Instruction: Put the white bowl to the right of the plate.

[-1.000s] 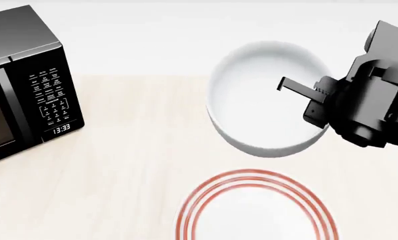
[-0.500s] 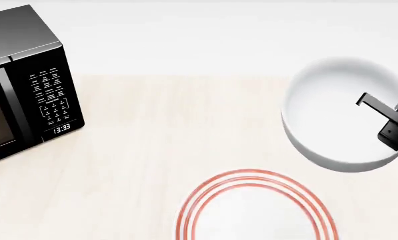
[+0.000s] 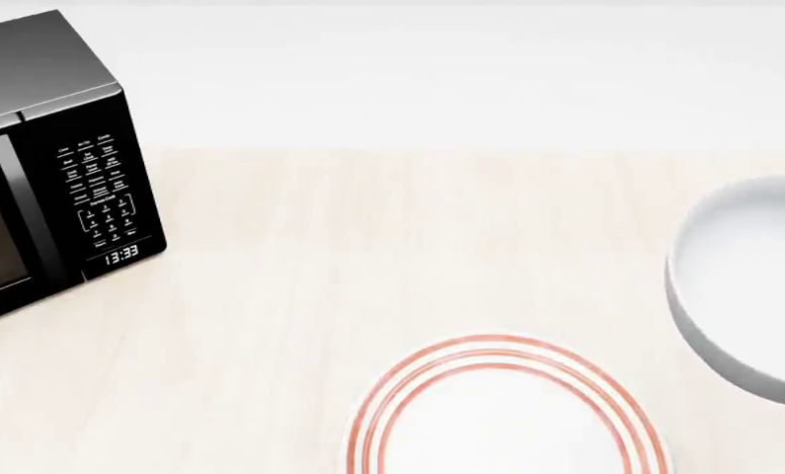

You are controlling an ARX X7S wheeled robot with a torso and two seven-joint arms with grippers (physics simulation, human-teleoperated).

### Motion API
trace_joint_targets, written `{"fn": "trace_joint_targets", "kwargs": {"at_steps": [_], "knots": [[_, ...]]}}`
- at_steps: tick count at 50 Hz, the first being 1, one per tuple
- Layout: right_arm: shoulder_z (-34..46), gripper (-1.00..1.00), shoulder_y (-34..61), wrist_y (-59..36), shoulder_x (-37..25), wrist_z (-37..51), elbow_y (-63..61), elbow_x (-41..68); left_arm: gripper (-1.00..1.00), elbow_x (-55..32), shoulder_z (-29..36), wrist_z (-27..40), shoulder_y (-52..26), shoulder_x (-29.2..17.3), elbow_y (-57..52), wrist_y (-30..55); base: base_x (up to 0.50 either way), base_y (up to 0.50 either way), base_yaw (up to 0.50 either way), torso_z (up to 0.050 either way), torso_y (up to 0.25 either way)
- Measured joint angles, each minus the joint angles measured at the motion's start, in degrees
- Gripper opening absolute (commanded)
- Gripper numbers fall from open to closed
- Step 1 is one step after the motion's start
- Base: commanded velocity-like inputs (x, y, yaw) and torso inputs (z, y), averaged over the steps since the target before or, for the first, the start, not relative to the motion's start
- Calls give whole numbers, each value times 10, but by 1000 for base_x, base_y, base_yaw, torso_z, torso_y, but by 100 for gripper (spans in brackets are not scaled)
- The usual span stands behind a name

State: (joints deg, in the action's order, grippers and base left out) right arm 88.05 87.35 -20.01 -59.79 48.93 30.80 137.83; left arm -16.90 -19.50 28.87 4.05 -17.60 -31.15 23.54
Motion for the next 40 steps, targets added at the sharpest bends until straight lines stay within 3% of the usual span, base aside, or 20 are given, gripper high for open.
{"fn": "trace_joint_targets", "kwargs": {"at_steps": [40], "knots": [[1, -100, -91, 58, -81, -47, -15, 18, 100, 1, 10, 8, 0, -5, 1, 0, 0, 0, 0, 0, 1]]}}
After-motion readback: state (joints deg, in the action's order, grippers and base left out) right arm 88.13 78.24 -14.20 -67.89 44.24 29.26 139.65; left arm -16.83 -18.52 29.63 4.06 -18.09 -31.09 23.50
